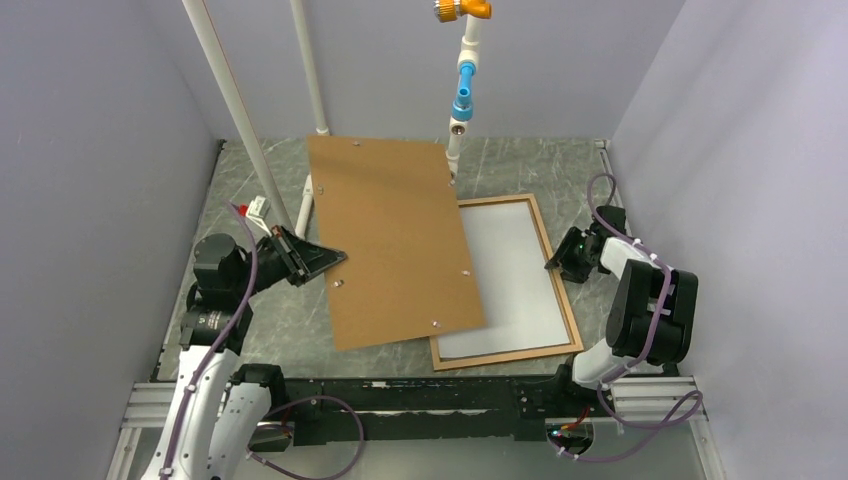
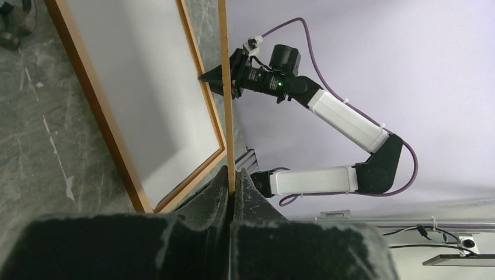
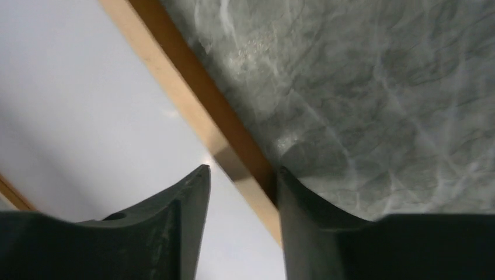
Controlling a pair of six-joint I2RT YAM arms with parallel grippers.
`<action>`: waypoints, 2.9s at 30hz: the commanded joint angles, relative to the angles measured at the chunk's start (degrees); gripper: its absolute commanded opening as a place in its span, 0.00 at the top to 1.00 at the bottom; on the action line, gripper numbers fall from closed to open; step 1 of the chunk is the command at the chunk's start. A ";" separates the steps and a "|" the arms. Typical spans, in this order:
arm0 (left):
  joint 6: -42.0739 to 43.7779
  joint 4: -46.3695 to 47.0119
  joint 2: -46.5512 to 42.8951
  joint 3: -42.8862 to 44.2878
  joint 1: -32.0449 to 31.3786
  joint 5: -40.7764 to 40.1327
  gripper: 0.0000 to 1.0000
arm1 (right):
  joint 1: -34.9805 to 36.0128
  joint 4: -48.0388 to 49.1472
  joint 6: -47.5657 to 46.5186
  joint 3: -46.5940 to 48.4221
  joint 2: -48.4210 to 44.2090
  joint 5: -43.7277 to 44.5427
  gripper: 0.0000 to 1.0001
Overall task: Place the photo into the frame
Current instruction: Move the photo frame to the center of the board, then place the photo frame item in the photo frame.
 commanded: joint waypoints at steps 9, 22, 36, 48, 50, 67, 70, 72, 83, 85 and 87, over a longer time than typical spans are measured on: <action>3.34 2.39 -0.47 -1.26 0.70 1.94 1.00 | 3.71 -0.40 -1.69 -4.34 -1.94 -6.07 0.77; 10.44 -8.69 -2.03 -6.22 0.69 -1.76 1.00 | 16.46 -2.51 1.57 -7.29 -6.38 -3.47 0.81; 12.18 -6.66 0.17 -9.22 0.66 0.05 1.00 | 18.85 -5.02 2.52 -6.37 -13.22 -4.91 0.58; 8.49 1.57 -2.05 -10.08 0.67 6.38 1.00 | 18.93 -5.75 4.08 -2.34 -22.89 -13.73 0.27; 6.97 3.94 -3.07 -11.00 0.61 8.07 1.00 | 19.62 -5.15 5.71 -1.91 -23.55 -14.46 0.25; 3.41 5.48 -9.03 -11.79 -2.11 10.61 1.00 | 31.95 -3.86 13.92 12.96 -7.99 -2.41 0.71; 3.56 4.70 -9.60 -11.96 -2.35 10.31 1.00 | 33.88 -4.84 14.10 17.05 -5.45 -0.93 0.71; 3.18 4.94 -9.94 -12.34 -2.51 10.19 1.00 | 35.15 -5.83 13.99 19.52 -4.16 0.47 0.71; 5.39 1.83 -10.13 -12.41 -2.79 10.04 1.00 | 38.66 -11.94 10.12 26.05 -0.15 8.83 0.71; 5.41 1.83 -10.19 -12.48 -2.79 10.08 1.00 | 38.75 -12.26 9.29 26.52 -0.05 9.81 0.72; 4.93 2.59 -10.29 -13.02 -2.79 10.25 1.00 | 38.71 -12.67 8.52 27.23 0.32 10.40 0.71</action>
